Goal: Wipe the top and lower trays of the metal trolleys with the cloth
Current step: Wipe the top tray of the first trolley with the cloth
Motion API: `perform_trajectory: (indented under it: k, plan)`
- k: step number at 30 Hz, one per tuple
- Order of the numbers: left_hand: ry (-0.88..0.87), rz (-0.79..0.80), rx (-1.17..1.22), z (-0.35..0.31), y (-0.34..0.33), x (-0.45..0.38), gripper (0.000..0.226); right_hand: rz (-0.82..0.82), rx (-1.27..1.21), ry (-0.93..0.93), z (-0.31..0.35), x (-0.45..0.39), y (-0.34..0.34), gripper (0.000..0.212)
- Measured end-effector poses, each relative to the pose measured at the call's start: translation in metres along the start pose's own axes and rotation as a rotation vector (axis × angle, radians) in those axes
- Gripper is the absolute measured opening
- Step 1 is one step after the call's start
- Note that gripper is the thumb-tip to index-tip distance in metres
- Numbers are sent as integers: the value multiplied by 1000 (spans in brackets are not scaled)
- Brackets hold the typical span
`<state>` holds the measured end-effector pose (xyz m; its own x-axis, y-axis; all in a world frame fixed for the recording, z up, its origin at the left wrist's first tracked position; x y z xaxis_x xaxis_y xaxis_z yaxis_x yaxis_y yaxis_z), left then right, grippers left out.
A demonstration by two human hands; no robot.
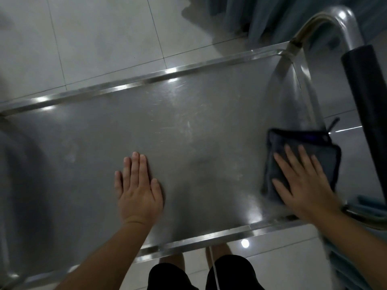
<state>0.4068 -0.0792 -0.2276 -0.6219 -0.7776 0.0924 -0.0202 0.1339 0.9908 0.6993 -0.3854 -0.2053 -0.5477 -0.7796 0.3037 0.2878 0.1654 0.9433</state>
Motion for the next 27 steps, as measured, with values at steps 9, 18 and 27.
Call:
perform_trajectory:
  k: [9, 18, 27]
  plan:
    - [5, 21, -9, -1, 3, 0, 71, -119, -64, -102, 14, -287, 92, 75]
    - [3, -9, 9, 0, 2, 2, 71, -99, -34, -4, 33, -183, 57, 71]
    - [2, -10, 23, 0, 0, 2, 70, 56, 8, 53, 56, 69, -29, 68]
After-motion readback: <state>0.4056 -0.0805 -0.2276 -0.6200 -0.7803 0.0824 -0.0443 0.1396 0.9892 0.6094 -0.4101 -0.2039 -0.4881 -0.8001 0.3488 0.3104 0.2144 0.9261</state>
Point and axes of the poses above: each hand's wrist, its own x-axis away from the middle knuckle, its own y-axis out of the back of the hand, z = x × y, the point moved 7 cm from there along -x, towards the middle knuckle, and after that the axes turned 4 degrees about -x, right-handed, at the moved point
